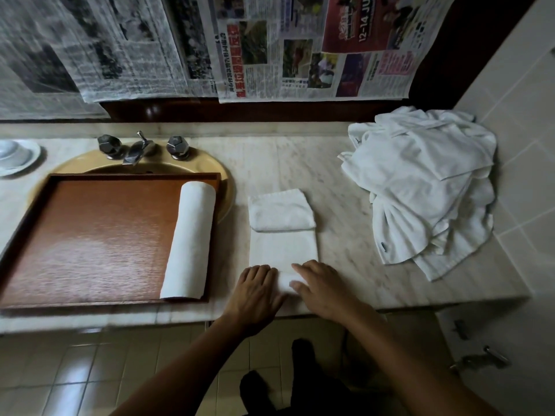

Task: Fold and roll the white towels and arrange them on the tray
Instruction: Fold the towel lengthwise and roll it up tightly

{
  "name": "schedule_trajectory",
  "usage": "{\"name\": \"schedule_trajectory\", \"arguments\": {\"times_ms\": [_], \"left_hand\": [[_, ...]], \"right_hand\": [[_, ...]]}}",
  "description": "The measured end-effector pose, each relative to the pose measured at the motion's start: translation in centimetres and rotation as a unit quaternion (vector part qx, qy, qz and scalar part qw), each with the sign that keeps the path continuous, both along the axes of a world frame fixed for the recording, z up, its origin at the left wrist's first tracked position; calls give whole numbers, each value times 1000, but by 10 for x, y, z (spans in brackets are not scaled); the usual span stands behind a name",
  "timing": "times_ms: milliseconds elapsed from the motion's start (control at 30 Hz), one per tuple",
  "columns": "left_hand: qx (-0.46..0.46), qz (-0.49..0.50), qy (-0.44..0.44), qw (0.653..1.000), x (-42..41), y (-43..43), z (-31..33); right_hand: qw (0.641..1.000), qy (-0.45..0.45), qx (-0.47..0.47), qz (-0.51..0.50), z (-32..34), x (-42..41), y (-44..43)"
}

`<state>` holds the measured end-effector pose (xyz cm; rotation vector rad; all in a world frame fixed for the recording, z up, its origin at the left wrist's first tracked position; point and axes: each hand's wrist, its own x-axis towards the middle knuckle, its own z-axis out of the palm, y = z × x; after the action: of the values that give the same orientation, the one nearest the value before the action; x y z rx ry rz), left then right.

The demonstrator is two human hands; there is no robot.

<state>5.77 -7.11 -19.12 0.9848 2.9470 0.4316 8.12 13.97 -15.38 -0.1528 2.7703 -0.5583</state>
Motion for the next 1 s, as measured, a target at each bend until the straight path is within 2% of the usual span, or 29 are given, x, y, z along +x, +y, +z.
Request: {"name": "schedule_trajectory", "arguments": {"times_ms": [133, 200, 300, 400, 567, 700, 800, 900, 1000], "left_hand": [[15, 16, -33, 999, -5, 4, 8], [14, 34, -51, 998, -8, 7, 11], [5, 57, -65, 996, -13, 11, 12], [2, 76, -69, 995, -15, 15, 15], [-6, 88, -90, 992, -14, 18, 21], [11, 106, -97, 990, -11, 20, 20], [18, 116, -89, 989, -13, 23, 20], [24, 118, -91, 989, -13, 24, 19], [30, 120, -91, 988, -12, 24, 19]], "right_hand": [[985, 138, -92, -36, 18, -42, 4], [983, 157, -96, -18, 25, -73, 0], [995, 70, -57, 33, 12, -128, -8], [994, -13, 29, 101, -10, -172, -13], [992, -25, 103, 66, -14, -243, 1], [989, -25, 119, 81, -21, -296, 16], [990, 52, 94, 92, -23, -294, 14], [977, 151, 28, 148, -35, -249, 6], [973, 123, 63, 186, -52, -233, 2]]}}
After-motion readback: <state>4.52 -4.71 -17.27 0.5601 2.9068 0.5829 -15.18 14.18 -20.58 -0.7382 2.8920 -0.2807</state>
